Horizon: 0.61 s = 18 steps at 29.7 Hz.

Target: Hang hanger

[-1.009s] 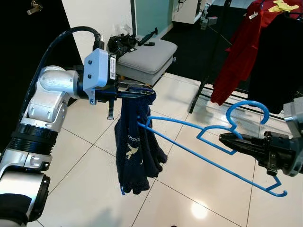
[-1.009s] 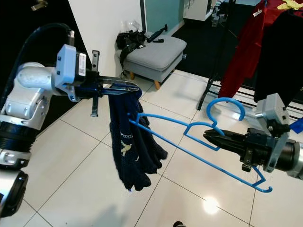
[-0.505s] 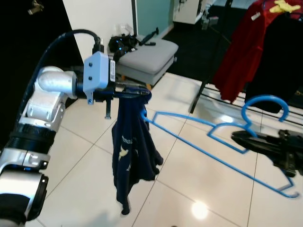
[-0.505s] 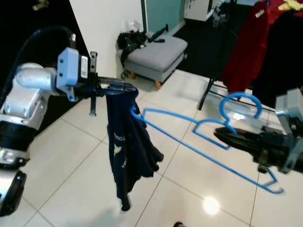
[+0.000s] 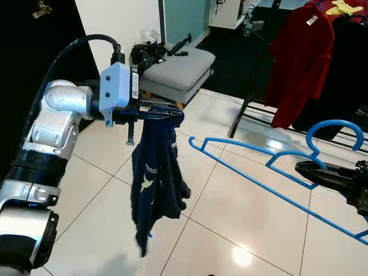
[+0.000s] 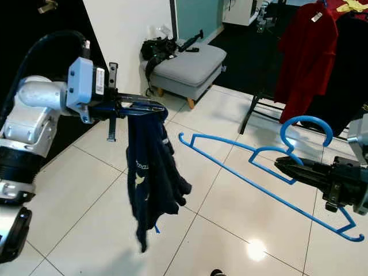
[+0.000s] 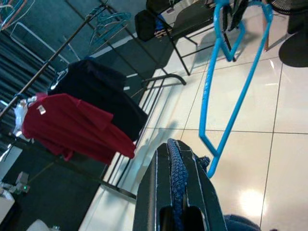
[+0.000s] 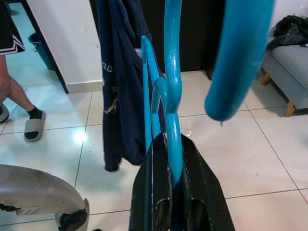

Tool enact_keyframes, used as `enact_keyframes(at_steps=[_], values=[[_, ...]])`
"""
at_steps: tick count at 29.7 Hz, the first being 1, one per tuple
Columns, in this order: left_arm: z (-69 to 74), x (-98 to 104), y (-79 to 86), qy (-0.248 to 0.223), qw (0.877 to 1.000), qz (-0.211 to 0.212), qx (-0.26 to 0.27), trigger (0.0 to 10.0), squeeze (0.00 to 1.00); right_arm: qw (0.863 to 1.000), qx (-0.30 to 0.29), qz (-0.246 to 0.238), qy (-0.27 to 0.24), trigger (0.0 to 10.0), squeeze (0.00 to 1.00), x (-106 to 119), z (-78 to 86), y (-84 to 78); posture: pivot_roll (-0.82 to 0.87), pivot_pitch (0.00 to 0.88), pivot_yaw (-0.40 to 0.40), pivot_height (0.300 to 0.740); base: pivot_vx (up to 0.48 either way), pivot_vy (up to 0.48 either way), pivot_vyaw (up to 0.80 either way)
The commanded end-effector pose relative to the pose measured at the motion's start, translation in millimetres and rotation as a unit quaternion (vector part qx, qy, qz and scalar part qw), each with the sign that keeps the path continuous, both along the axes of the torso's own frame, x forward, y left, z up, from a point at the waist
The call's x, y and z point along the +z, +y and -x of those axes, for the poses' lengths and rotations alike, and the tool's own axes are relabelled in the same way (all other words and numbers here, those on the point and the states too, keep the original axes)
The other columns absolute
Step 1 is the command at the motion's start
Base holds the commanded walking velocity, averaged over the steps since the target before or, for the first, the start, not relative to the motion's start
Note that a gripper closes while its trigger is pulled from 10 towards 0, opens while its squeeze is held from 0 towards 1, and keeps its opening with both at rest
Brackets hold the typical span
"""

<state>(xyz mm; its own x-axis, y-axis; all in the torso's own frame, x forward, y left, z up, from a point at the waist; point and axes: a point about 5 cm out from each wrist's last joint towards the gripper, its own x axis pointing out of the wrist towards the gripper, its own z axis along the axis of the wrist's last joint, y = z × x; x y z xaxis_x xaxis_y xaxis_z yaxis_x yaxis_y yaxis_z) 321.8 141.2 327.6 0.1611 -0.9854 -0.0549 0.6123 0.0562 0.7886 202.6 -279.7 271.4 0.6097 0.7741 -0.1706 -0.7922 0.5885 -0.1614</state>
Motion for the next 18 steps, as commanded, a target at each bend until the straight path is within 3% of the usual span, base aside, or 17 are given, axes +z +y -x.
enact_keyframes(at_steps=[1, 18], values=[[3.5, 5.3, 1.5, -0.01, 1.0, -0.002, -0.009, 10.0, 0.0, 1.0, 0.016, 0.005, -0.005, 10.0, 0.0, 3.9, -0.2, 4.1, -0.05, 0.145, 0.05, 0.74, 0.0, 0.0, 0.0], [5.7, 5.6, -2.7, -0.009, 1.0, 0.004, -0.019, 10.0, 0.0, 0.999, 0.045, 0.002, 0.009, 10.0, 0.0, -1.3, -1.4, 13.0, -0.05, 0.145, 0.047, 0.74, 0.0, 0.0, 0.0]])
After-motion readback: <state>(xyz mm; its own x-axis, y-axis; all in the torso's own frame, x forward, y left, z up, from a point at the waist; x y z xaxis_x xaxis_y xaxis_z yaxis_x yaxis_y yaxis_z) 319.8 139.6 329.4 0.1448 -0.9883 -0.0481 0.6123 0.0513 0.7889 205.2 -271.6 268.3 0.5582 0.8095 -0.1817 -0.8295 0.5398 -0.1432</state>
